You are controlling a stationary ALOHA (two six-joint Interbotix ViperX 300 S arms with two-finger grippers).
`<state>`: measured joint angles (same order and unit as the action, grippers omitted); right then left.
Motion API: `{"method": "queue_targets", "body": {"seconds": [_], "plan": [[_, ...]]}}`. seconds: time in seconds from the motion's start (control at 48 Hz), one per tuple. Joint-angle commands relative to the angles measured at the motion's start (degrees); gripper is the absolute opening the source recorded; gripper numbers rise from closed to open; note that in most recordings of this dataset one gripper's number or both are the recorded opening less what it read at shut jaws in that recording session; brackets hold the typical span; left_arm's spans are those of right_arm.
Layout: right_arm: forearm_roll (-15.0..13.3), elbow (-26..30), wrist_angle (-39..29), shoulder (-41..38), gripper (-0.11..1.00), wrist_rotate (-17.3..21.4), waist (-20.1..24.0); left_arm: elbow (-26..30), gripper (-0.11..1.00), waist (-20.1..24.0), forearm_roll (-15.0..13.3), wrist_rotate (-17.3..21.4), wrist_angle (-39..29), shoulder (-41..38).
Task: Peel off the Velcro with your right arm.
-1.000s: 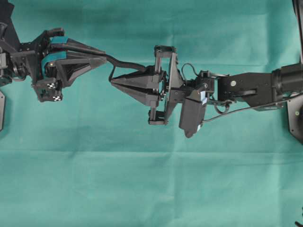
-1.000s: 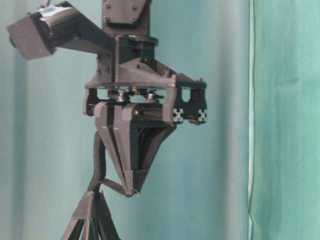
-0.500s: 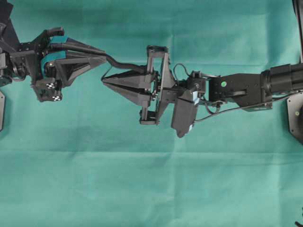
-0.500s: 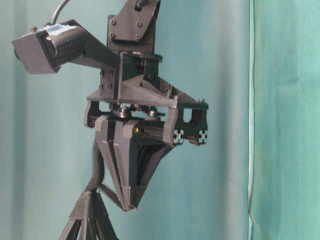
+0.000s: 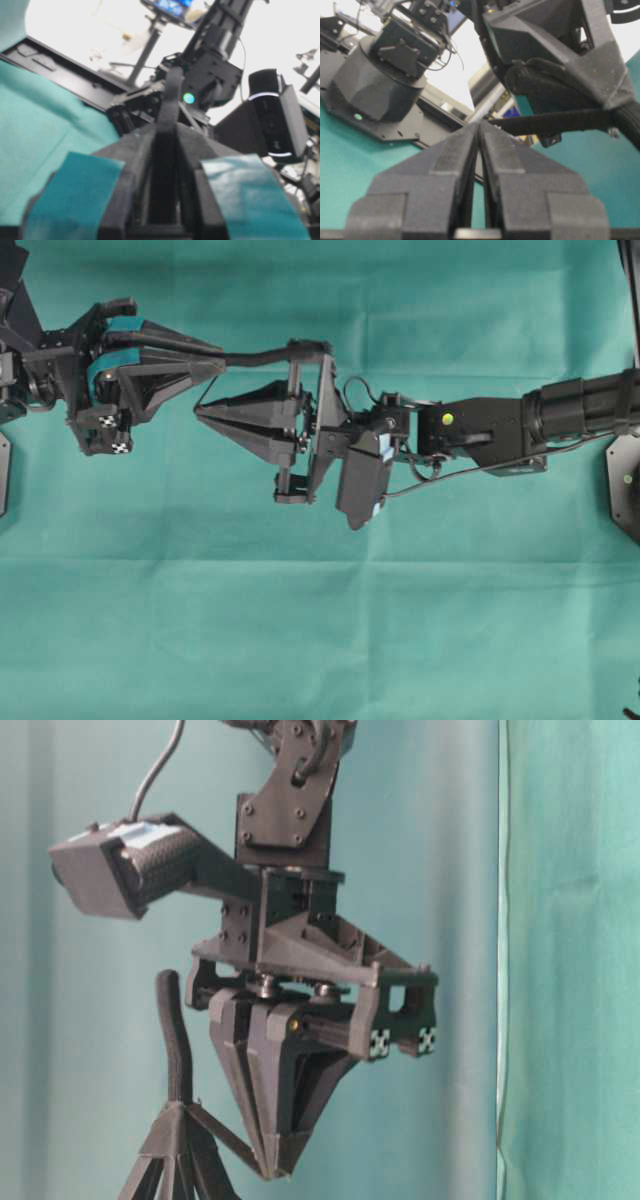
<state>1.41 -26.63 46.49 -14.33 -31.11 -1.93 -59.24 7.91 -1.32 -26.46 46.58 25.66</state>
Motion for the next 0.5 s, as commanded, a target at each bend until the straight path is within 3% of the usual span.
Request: {"method": "queue_targets", "body": {"seconds": [0.0, 0.146, 0.375, 0.479], "plan": [[-0.3, 1.1, -1.6, -0.2, -0.09, 0.2, 0.8, 1.3, 0.1, 0.7, -0.1, 0.1, 1.3, 0.6], [-1.1, 1.8, -2.7, -0.4, -0.09, 2.4, 1.0, 1.3, 0.1, 0.8, -0.1, 0.1, 1.3, 0.5], [-5.7, 1.8, -3.3, -0.5, -0.09, 7.3, 1.0, 1.3, 0.1, 1.1, -0.1, 0.1, 1.4, 0.5], [-5.9, 1.8, -3.3, -0.4, -0.09, 7.7, 1.0, 1.2, 0.1, 1.1, -0.1, 0.1, 1.3, 0.6]]}}
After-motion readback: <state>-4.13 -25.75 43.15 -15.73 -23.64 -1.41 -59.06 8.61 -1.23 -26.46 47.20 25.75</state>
